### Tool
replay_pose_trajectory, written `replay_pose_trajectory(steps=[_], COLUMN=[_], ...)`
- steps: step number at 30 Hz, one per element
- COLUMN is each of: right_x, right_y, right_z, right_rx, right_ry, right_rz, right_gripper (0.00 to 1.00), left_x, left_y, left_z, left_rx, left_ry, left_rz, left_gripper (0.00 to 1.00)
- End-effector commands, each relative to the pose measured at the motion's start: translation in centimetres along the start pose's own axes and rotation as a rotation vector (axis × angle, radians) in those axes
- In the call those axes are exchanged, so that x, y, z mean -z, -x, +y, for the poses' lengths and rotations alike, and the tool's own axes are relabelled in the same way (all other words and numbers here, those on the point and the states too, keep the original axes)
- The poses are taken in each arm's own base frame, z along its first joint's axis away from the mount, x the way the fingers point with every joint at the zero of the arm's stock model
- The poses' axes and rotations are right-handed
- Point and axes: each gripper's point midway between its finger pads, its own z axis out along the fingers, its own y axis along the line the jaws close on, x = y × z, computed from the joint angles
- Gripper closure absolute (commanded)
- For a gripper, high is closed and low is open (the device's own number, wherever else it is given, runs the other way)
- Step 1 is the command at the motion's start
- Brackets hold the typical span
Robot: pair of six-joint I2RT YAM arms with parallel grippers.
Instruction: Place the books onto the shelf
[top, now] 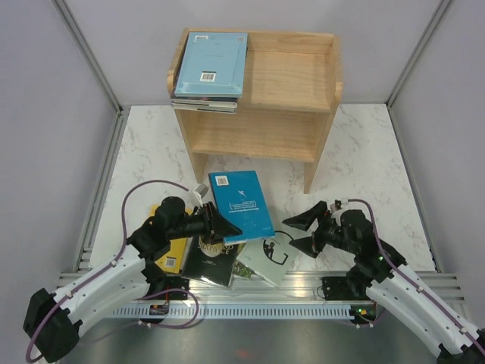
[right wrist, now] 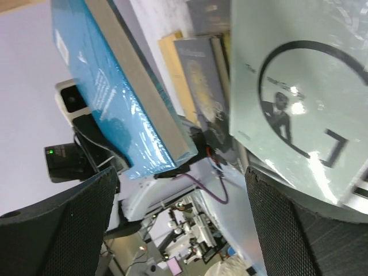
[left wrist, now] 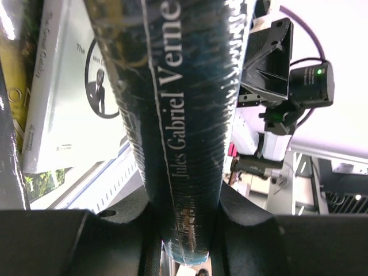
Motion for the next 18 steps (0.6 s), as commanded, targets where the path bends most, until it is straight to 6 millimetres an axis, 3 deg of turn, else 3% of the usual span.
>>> replay_pose_trajectory(steps=[1,3,5,6,7,11,18], right_x=[0.3,-0.1,-0.5,-1.6,-1.4,-2.8,-2.9], right_y=[-0.6,-0.8,-0.9,-0.9,-1.1,-0.8,-0.6], right_z=[7.2,10.1,11.6,11.4,12.9,13.1,12.8], right_rx=[-0.014,0.035,0.085,0.13,0.155,0.19,0.214], right_ry=[0.214,0.253,0.252,0.214,0.232,0.189,0.165], right_rz=[0.039,0.061,0.073,0.085,0.087,0.096,0.088], right_gripper=[0.05,0.04,0.04,0.04,0.04,0.05,0.06], left_x=[1.6,1.8,1.8,1.9,2.1,2.4,3.6], left_y=[-0.1,0.0,0.2,0.2,0.4,0.5,0.4], left_z=[-5.8,-7.2,-8.4,-8.9,-9.9,-11.5,-13.6], left_rx=[-0.109,-0.121,-0.131,-0.138,-0.153,-0.162,-0.179], left_ry=[-0.173,-0.199,-0.219,-0.233,-0.251,-0.278,-0.313], left_rz=[0.044,0.057,0.062,0.068,0.066,0.075,0.086], left_gripper=[0.98,0.98,0.98,0.98,0.98,0.98,0.98])
